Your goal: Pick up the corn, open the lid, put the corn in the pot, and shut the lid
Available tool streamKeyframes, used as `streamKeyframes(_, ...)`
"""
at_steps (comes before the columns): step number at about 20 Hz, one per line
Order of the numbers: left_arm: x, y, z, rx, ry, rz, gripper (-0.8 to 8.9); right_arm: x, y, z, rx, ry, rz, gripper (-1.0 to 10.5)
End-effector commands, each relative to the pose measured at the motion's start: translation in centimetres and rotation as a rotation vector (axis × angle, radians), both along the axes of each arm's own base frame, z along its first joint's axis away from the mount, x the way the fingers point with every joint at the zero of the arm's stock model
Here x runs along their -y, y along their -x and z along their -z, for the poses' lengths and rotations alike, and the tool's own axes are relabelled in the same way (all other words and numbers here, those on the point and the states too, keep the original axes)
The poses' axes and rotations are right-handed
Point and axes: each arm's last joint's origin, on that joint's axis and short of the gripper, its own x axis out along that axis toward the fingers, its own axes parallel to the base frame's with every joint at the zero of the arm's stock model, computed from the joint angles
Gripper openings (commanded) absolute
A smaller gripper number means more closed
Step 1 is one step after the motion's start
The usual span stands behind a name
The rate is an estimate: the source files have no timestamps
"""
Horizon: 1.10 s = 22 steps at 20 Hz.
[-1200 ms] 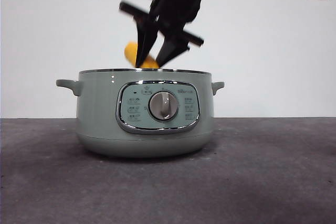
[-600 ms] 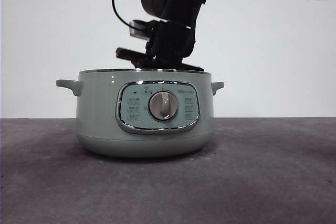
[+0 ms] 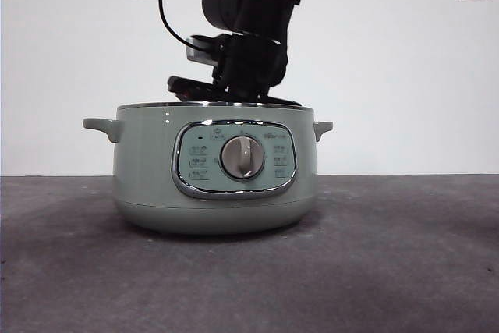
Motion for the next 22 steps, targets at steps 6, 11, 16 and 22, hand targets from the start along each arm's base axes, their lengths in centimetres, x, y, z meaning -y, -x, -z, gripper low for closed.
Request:
streamKeyframes(6, 0.1, -0.5, -0.7, 0.049, -0.004, 0.005, -0.07, 0.7, 0.6, -11.2, 0.156, -0.019, 0.035, 4.4)
streamKeyframes(11, 1.0, -3.5, -0.8, 0.031, -0.033, 0.013, -0.06, 4.6, 5.3, -21.5, 0.329, -0.128, 0.072, 4.4)
streamKeyframes(16, 2.6, -8.3, -0.3, -0.01, -0.039, 0.087, -0.06, 8.6, 12.7, -27.8, 0.449, -0.254, 0.03, 4.4)
streamKeyframes(22, 4.9, -14.9, 1.6, -0.074, -0.029, 0.138, -0.06, 13.7, 23.0, -29.6, 0.46, -0.341, -0.06, 4.4)
